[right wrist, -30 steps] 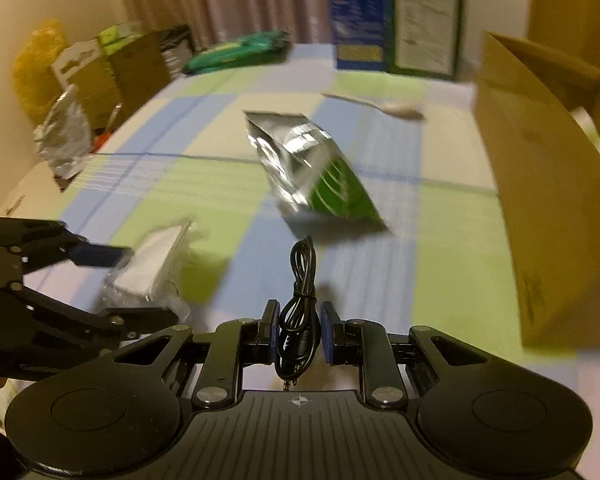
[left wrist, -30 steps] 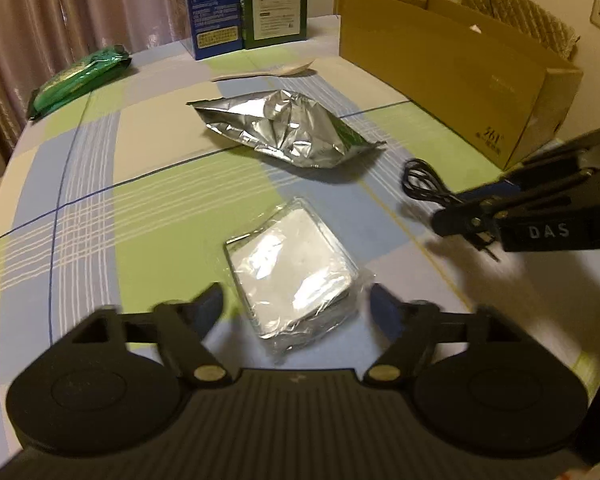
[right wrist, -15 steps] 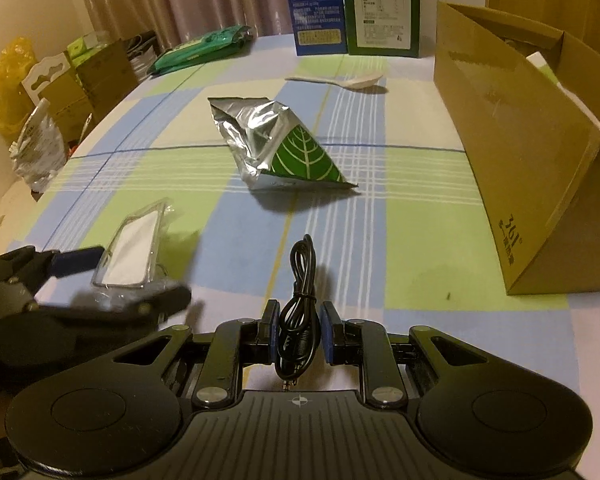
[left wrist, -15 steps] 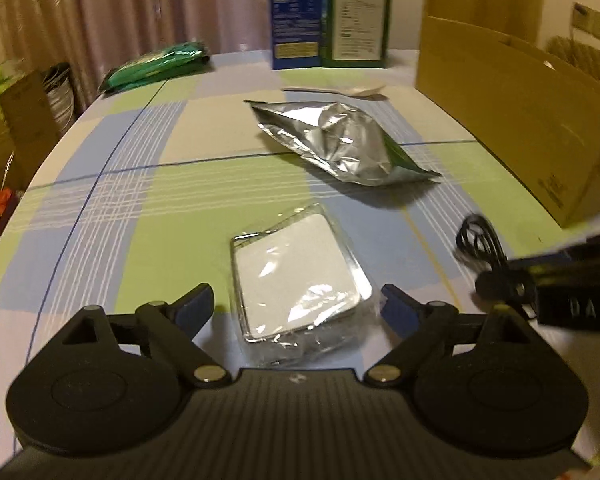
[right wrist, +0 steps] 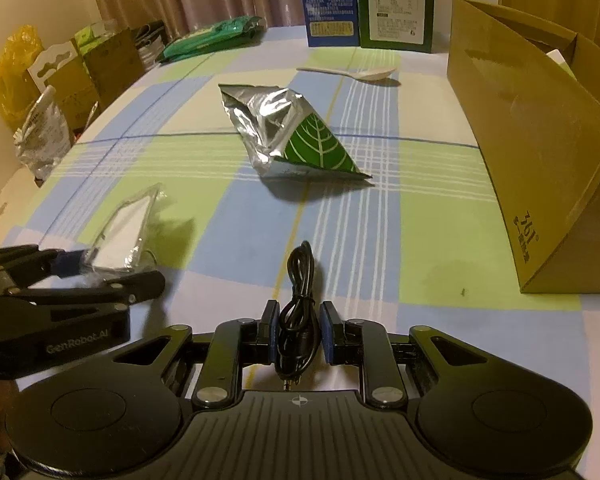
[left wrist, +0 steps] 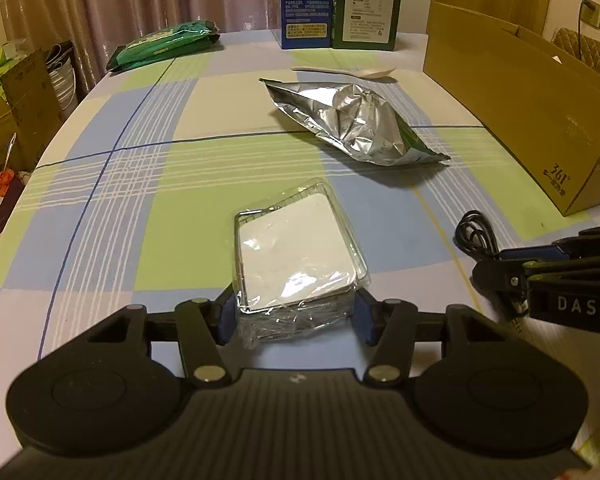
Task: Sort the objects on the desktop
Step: 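Pull the black cable off the silver bag with the right tool while left holds the case, then carry the clear case and black cable over the cardboard box with both tools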
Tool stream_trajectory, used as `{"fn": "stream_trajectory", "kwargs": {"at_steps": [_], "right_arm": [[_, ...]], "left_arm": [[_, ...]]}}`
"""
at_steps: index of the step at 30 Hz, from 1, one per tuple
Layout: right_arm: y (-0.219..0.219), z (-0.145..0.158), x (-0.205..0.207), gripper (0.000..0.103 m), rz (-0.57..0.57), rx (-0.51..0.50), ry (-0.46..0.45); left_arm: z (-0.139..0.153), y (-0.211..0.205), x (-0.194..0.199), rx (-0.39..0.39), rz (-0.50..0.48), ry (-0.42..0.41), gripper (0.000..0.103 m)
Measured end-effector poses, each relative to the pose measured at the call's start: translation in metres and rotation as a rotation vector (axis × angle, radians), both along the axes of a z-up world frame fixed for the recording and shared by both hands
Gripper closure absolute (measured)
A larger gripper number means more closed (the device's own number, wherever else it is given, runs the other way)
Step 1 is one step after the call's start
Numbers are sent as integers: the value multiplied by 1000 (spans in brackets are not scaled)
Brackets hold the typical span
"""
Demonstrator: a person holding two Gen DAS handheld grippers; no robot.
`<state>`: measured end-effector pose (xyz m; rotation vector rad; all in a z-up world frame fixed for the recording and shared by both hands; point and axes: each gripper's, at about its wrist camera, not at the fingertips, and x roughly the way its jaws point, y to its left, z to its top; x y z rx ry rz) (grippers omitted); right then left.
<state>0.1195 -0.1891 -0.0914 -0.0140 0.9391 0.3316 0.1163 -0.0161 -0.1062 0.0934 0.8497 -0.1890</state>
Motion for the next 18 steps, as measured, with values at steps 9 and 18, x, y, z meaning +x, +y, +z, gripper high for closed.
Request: {"fn": "stream_trajectory", "kwargs": {"at_steps": [9, 18], "right_arm": [[6, -3, 0, 80, 11, -53, -39], [5, -3, 1, 92, -11, -26, -32]], "left_arm": [[-2, 0, 1, 2, 4, -9, 45], [1, -3, 3, 23, -14, -7, 52]]}}
